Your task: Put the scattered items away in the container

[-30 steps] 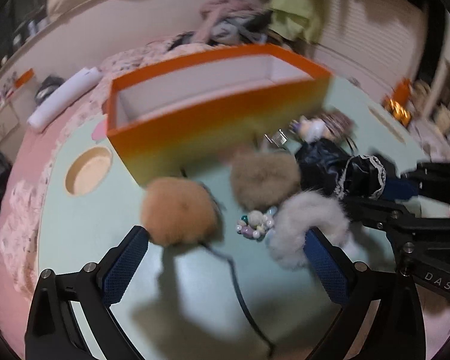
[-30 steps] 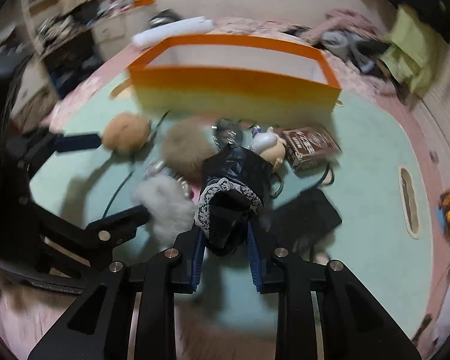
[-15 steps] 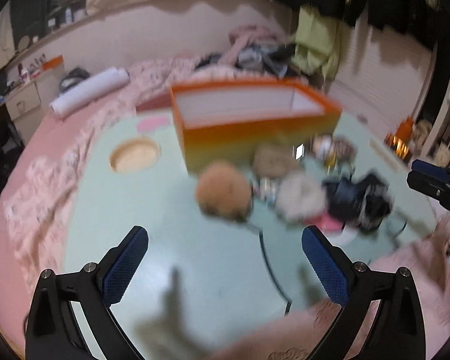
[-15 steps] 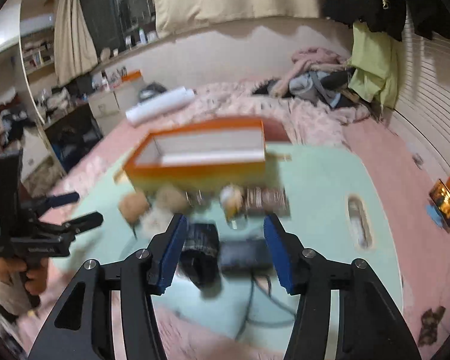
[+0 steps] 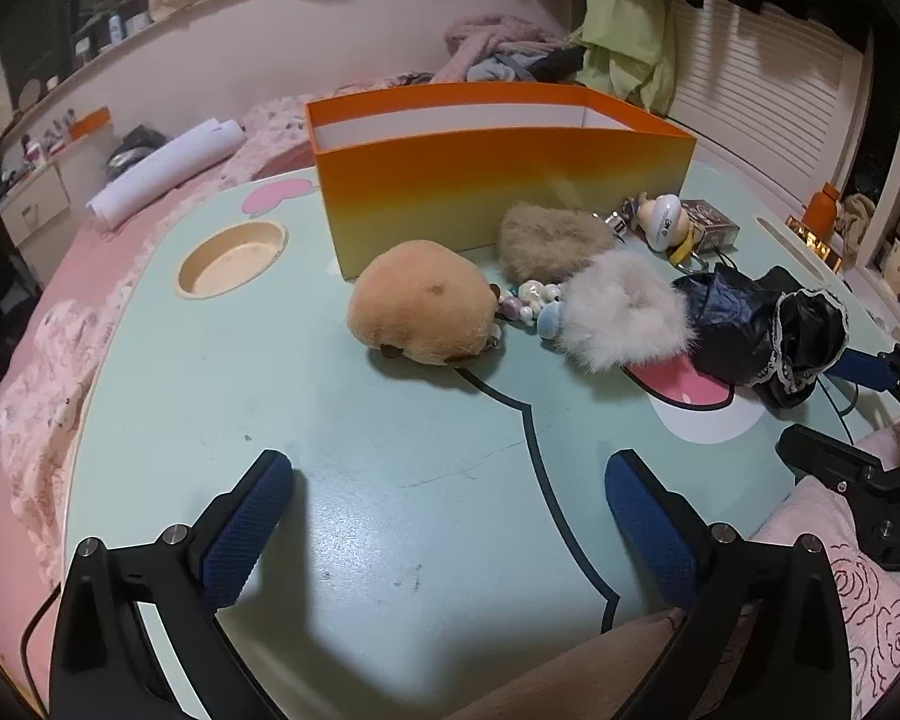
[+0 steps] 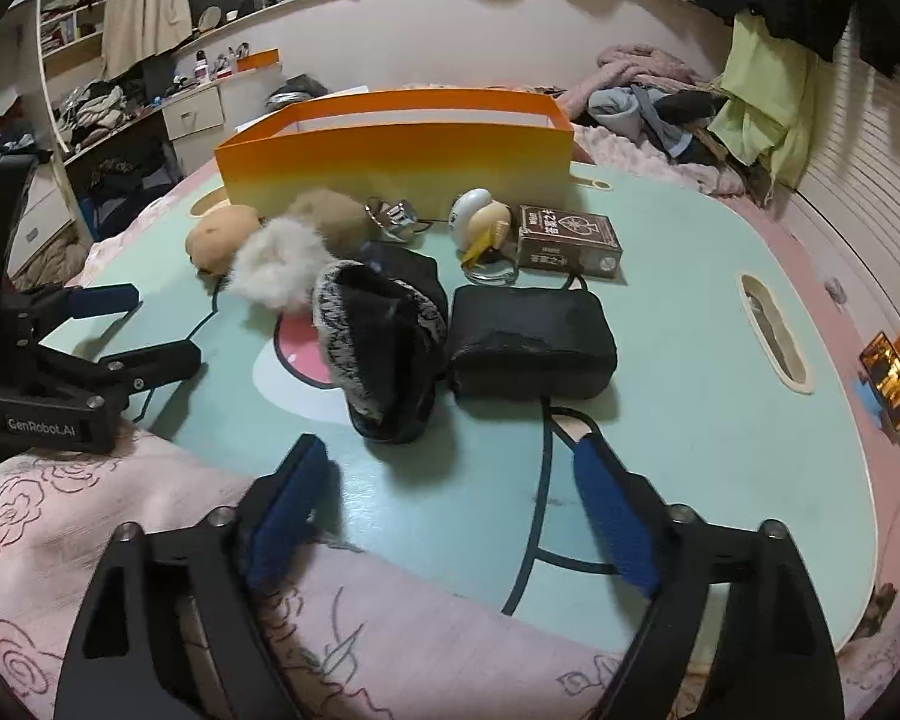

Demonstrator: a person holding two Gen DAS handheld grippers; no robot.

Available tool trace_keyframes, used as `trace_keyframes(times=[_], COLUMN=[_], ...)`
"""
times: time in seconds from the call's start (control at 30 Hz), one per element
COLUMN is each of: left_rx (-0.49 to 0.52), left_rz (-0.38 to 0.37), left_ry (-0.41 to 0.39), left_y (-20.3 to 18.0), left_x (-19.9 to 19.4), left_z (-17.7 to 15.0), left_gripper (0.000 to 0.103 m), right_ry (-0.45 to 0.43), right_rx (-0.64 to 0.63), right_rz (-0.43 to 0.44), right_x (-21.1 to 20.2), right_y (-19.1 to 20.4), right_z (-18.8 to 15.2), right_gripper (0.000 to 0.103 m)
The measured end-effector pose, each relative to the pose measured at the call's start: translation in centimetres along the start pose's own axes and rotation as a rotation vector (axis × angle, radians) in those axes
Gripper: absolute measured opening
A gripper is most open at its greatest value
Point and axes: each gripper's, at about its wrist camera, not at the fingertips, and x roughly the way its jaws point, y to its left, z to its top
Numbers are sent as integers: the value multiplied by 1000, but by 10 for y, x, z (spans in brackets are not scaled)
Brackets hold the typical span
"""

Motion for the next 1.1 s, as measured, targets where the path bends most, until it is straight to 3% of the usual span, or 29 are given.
trace_keyframes(times=[0.43,0.57,1.1], left_rx=[-3,-5,-7], left_rz=[-3,-2,0], left_ry=[-7,-8,-8], left_y=[-1,-1,0], left_x=[-1,-1,-1], left_z=[-1,-1,-1], left_gripper=[103,103,103], right_ry=[1,20,25], right_rx=[-5,18,24], right_rz=[-7,-28,-35], right_x=[-2,2,2], right_y=[2,-1,-6], right_z=[1,0,1], right_gripper=[88,102,103])
